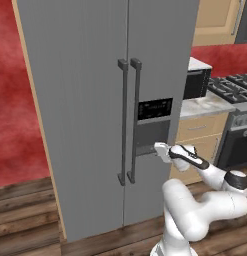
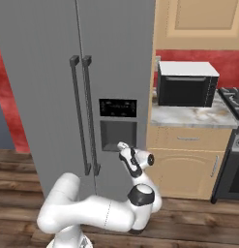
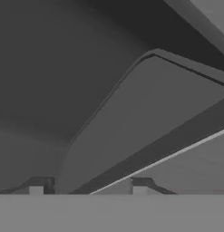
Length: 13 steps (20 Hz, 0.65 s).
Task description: The ice cube tray has been filled with water. Take the tray and place it in the freezer to make ice. Close the freezer door after placing the tray.
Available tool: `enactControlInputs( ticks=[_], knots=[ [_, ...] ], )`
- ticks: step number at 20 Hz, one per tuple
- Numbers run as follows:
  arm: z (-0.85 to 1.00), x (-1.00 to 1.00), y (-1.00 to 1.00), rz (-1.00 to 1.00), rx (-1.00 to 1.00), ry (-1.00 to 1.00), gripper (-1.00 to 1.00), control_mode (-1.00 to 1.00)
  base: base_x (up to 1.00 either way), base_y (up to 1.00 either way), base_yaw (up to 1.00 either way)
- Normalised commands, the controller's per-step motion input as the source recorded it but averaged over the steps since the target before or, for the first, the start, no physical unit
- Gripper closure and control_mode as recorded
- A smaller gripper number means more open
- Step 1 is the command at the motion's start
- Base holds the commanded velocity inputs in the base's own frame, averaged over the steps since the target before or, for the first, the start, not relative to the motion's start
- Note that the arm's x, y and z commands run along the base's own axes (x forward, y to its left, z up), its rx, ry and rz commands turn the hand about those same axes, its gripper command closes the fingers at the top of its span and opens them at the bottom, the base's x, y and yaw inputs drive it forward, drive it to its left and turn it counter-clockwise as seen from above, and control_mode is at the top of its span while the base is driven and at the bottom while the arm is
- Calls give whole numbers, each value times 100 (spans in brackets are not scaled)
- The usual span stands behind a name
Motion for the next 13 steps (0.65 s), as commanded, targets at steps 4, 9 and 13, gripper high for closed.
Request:
enactControlInputs(
  ticks=[4, 9, 13],
  knots=[
    [-24, 98, 86, -53, -6, 0, -100, -100, 0, 0, 0],
    [-6, 71, 38, -41, -2, 2, -100, -100, 0, 0, 0],
    [0, 5, 8, -28, 0, 1, -100, -100, 0, 0, 0]
  ],
)
